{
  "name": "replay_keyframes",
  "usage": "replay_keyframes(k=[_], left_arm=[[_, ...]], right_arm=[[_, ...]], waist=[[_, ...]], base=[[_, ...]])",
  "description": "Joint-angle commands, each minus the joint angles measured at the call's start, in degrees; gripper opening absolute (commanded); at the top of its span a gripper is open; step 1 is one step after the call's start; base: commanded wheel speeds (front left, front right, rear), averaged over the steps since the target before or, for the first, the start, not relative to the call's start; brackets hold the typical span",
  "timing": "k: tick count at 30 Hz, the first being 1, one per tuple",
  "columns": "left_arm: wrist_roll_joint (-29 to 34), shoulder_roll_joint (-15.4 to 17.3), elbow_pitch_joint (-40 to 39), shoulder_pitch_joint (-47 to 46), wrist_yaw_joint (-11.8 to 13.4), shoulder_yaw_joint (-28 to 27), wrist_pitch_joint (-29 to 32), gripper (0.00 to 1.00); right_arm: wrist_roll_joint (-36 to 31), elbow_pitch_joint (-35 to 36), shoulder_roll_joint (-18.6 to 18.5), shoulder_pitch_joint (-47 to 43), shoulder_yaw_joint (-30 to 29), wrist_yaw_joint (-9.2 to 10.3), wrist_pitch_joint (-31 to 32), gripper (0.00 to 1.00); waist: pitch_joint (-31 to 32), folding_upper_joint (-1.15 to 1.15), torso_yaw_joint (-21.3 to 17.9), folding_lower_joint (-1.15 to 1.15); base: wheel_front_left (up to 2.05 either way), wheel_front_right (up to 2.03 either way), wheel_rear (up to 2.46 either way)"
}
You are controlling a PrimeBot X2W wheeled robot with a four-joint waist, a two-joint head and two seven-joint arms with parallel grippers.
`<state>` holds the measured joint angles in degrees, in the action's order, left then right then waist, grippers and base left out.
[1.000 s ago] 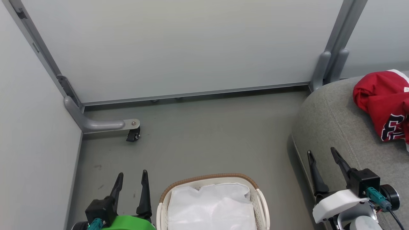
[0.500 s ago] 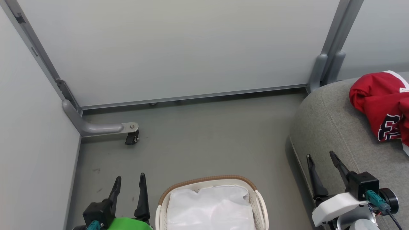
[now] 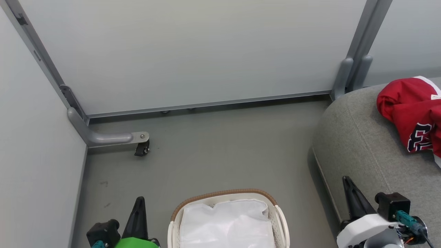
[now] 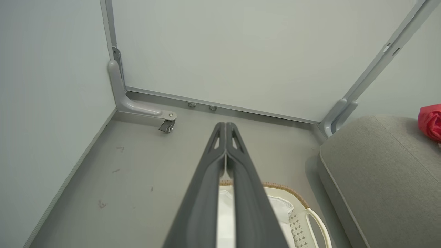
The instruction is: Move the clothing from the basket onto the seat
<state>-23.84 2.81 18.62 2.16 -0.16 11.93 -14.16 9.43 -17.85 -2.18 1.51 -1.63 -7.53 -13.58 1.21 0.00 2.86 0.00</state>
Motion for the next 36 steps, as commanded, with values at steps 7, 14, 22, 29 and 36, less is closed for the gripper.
replay_keyframes(k=[7, 14, 22, 29, 36], left_arm=[[-8.35, 0.36, -1.28, -1.37, -1.03, -2.02, 1.97, 0.0], [-14.61, 0.55, -1.52, -2.24, -1.68, -3.41, 3.63, 0.0], [-20.86, 0.71, -1.93, -2.99, -2.34, -4.85, 5.34, 0.0], [-26.1, 0.82, -2.27, -3.63, -2.9, -6.11, 6.8, 0.0], [-30.9, 0.9, -2.6, -4.19, -3.41, -7.32, 8.19, 0.0]], right_arm=[[9.79, 1.35, -0.3, 1.31, -0.65, 0.01, 2.14, 0.0], [17.16, 1.8, -0.36, 1.56, -0.94, 0.01, 3.79, 0.0], [24.53, 2.12, -0.42, 1.98, -1.35, 0.02, 5.6, 0.0], [30.72, 2.34, -0.47, 2.33, -1.73, 0.02, 7.13, 0.0], [36.47, 2.54, -0.52, 2.58, -2.1, 0.02, 8.6, 0.0]], waist=[[-0.09, 0.0, -0.18, 0.0], [-0.16, 0.0, -0.35, 0.0], [-0.25, 0.0, -0.52, 0.0], [-0.33, 0.0, -0.69, 0.0], [-0.41, 0.0, -0.85, 0.0]], base=[[0.0, 0.0, 0.0], [0.0, 0.0, 0.0], [0.0, 0.0, 0.0], [0.0, 0.0, 0.0], [0.0, 0.0, 0.0]])
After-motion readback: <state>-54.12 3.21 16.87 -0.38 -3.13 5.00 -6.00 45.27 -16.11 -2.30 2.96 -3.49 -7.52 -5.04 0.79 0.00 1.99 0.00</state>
